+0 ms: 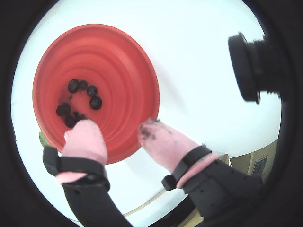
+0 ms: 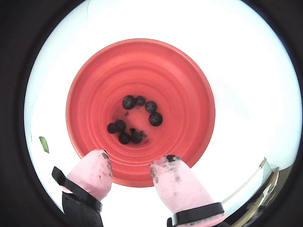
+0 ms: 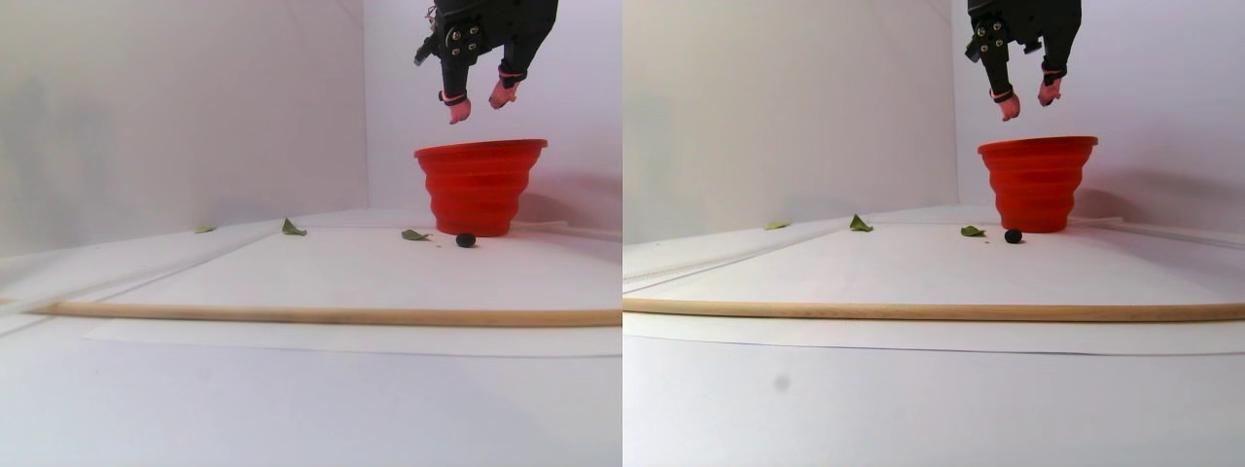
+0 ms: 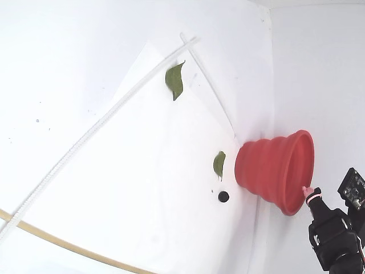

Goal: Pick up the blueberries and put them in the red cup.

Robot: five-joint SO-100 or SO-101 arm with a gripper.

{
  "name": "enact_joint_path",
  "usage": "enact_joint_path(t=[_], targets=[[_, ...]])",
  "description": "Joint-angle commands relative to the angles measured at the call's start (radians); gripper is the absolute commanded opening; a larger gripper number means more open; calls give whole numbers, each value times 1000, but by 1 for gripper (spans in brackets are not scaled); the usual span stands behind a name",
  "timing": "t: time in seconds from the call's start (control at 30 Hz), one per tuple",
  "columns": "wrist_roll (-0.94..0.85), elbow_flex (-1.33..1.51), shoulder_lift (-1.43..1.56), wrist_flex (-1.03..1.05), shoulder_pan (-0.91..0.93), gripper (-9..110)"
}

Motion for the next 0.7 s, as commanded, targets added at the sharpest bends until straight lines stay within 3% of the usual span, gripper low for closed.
enact_joint_path(t=[0.0, 0.67], targets=[[14, -3, 149, -2, 6, 16], [35, 176, 264, 28, -9, 16]])
